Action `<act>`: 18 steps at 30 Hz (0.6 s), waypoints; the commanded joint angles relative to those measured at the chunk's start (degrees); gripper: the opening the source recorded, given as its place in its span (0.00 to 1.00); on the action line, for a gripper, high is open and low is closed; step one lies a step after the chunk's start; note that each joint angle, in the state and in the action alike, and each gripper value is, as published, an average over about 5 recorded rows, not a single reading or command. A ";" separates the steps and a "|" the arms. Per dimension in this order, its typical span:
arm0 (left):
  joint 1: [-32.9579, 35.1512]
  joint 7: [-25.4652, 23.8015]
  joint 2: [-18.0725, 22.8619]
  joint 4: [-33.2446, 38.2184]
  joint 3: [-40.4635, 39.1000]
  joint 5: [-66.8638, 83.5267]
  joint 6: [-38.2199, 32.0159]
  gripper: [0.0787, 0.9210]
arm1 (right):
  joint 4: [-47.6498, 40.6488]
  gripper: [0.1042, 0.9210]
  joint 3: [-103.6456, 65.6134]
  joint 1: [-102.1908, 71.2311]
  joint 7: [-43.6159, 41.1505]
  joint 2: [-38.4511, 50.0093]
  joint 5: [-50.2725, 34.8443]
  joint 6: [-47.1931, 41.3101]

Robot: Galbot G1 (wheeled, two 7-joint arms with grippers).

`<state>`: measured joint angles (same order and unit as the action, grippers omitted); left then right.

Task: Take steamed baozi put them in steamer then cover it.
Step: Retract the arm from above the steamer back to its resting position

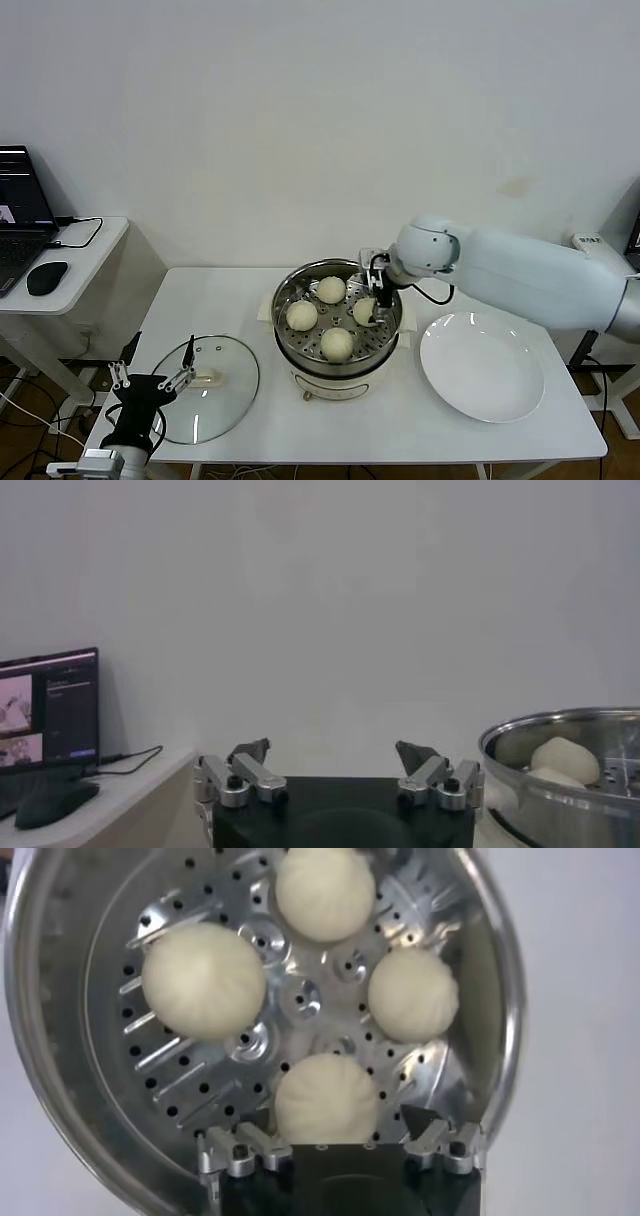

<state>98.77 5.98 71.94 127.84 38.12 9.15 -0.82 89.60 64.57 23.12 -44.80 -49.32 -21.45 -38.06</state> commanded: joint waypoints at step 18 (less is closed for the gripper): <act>-0.83 0.48 -0.20 -2.39 -1.43 -0.68 -1.30 0.88 | 21.49 0.88 -76.11 -82.47 41.33 16.56 -3.92 30.04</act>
<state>97.95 6.51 71.72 125.90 37.37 9.16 -1.65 105.06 26.86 -15.34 -17.33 -33.61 -29.32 -24.40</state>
